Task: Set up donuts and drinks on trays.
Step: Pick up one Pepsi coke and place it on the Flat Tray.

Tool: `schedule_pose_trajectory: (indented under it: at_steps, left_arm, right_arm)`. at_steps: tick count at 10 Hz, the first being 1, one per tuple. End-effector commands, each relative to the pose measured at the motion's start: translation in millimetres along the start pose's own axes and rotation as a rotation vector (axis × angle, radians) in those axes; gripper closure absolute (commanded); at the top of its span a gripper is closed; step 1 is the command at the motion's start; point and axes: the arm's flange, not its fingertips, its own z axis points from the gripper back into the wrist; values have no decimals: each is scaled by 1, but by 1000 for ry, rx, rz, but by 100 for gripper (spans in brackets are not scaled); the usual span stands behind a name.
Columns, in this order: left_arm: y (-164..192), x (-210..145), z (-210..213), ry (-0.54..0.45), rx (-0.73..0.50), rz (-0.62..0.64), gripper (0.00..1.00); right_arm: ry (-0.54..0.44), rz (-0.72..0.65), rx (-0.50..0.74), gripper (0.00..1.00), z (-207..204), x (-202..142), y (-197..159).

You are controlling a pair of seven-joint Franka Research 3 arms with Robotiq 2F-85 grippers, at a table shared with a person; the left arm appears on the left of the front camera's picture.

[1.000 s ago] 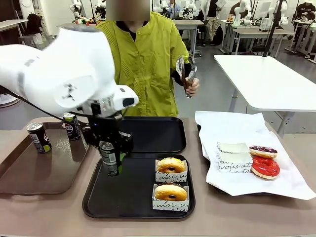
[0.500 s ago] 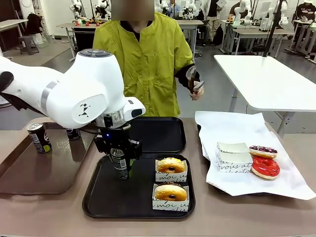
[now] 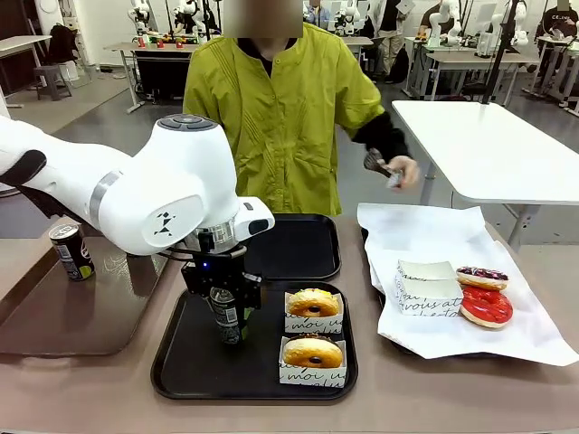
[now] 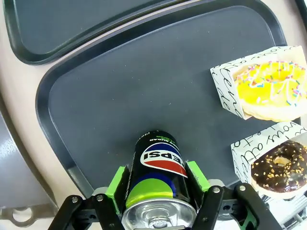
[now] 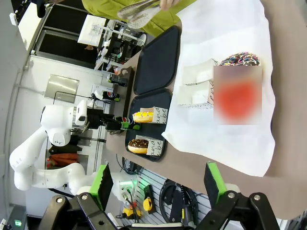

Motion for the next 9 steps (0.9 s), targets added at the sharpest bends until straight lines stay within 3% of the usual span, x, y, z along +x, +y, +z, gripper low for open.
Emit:
schedule_pose_trajectory:
  at_steps: [1, 3, 4, 6, 7, 9]
  left_arm:
    - [2, 3, -2, -1, 5, -21, 39]
    - [2, 4, -1, 2, 1, -27, 39]
    - [2, 4, 1, 1, -3, -31, 0]
    - [0, 4, 10, 10, -1, -53, 0]
    - [-3, 2, 19, 4, 11, -86, 16]
    - [-7, 0, 39, 39, 15, -100, 0]
  right_arm:
    - [-3, 5, 6, 0, 0, 0, -1]
    - [-3, 5, 6, 0, 0, 0, -1]
    - [-3, 5, 6, 0, 0, 0, -1]
    - [-3, 5, 6, 0, 0, 0, -1]
    - [-3, 5, 6, 0, 0, 0, -1]
    - [-3, 5, 6, 0, 0, 0, -1]
